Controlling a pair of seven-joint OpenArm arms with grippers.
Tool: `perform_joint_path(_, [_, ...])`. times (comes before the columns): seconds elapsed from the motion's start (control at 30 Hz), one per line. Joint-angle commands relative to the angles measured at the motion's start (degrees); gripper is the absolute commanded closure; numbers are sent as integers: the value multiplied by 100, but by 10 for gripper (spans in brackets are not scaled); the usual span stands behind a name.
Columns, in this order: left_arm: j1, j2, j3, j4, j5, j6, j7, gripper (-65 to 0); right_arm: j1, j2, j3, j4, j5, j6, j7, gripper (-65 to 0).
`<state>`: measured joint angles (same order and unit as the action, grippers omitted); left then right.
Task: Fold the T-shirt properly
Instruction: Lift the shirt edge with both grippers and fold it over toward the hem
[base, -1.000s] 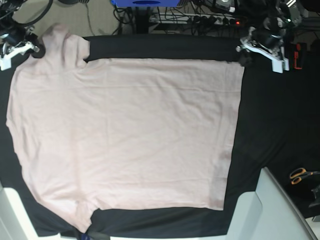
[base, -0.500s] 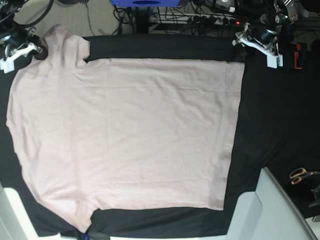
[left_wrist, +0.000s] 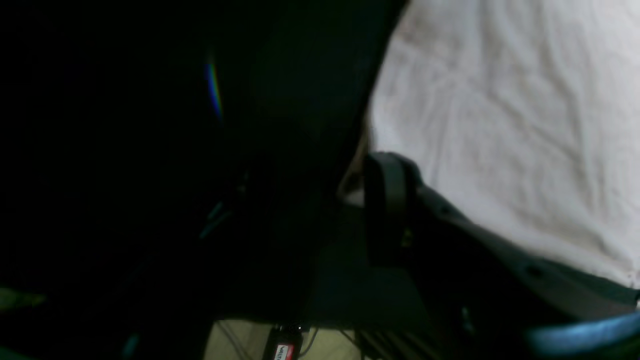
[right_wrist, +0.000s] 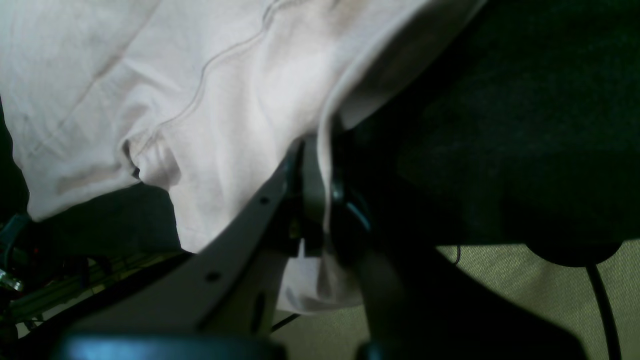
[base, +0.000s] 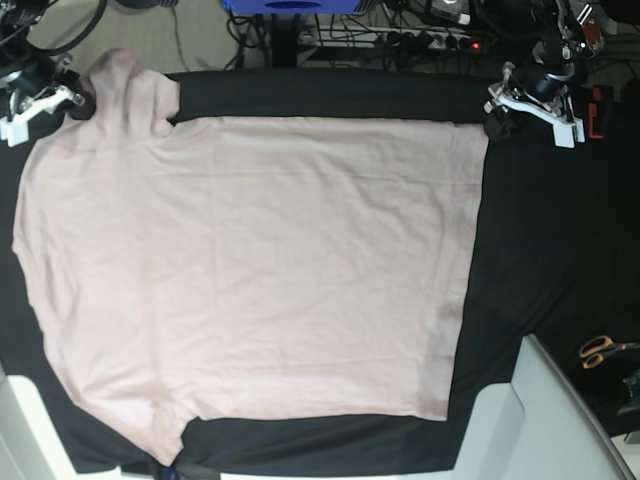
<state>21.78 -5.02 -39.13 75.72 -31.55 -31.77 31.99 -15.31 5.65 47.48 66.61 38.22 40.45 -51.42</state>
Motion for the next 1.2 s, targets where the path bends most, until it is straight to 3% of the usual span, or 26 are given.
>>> perform_joint_path(0.0, [15, -48, 23, 72, -67, -54, -73, -280, -38, 20, -23, -2, -195, -45, -120, -5])
perform_joint_path(0.17, [-81, -65, 366, -25, -67, -54, -73, -280, -47, 20, -23, -2, -195, -45, -120, -5])
perform_joint_path(0.7, [-292, -65, 551, -667, -67, -54, -73, -272, -47, 28, -23, -2, -204, -45, -120, -5])
perform_joint_path(0.77, [-292, -65, 551, -667, -67, -54, -73, -230, -47, 28, -23, -2, -204, -45, -120, -5])
perform_joint_path(0.9, [-292, -74, 551, -667, -67, -54, -56, 0, -38, 28, -23, -2, -204, -45, -120, -5])
perform_joint_path(1.17, [-275, -74, 560, -597, -85, -54, -47, 0, -21, 28, -32, 16, -204, -45, -120, -5])
